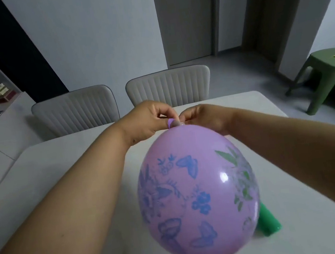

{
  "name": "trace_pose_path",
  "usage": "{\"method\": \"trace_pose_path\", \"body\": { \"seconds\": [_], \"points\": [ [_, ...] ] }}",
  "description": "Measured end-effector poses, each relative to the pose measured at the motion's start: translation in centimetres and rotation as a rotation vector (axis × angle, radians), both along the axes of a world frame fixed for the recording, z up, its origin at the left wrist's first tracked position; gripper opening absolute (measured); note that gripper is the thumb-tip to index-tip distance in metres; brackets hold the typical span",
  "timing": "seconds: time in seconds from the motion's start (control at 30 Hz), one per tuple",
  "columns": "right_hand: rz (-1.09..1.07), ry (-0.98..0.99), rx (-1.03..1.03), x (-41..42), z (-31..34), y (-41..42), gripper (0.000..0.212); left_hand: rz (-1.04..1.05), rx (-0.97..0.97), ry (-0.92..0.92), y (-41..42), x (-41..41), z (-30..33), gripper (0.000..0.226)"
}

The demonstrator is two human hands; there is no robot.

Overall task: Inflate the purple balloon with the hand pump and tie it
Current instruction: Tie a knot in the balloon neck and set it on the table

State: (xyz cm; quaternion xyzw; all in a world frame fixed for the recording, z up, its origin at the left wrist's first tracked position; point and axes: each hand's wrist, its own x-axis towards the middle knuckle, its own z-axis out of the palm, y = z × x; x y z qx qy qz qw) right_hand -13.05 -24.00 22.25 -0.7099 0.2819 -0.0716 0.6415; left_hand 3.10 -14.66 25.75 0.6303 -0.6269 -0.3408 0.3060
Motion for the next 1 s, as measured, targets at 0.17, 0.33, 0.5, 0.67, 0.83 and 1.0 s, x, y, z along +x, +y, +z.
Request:
{"method": "trace_pose_path", "body": {
  "seconds": [0.17, 0.33, 0.5, 0.67, 0.83, 1.0],
  "points": [
    [-0.108, 0.167, -0.342, 1.2, 1.2, -0.3, 0.017, 0.035, -0.131, -0.237, -0.7, -0.1, -1.5, 0.011],
    [-0.351, 0.170, -0.442, 1.5, 1.2, 1.5, 0.009, 0.201, -0.334, -0.166, 0.2, -0.6, -5.0, 0.012],
    [-0.555, -0.063, -0.450, 1.3, -1.4, 4.1, 0.016, 0.501, -0.303, 0.258, 1.2, -2.5, -6.9, 0.009],
    [-0.595, -0.170, -0.494, 0.8, -3.2, 4.8, 0.013, 0.600, -0.200, 0.532, 1.8, -3.7, -7.9, 0.011],
    [-0.537, -0.208, -0.561, 0.3, -2.9, 4.8, 0.009, 0.632, -0.114, 0.704, 1.9, -3.7, -7.8, 0.004],
    [-0.399, -0.253, -0.726, -0.3, -2.8, 3.6, 0.007, 0.490, 0.041, 0.822, 2.0, -3.7, -7.7, 0.014]
  ]
}}
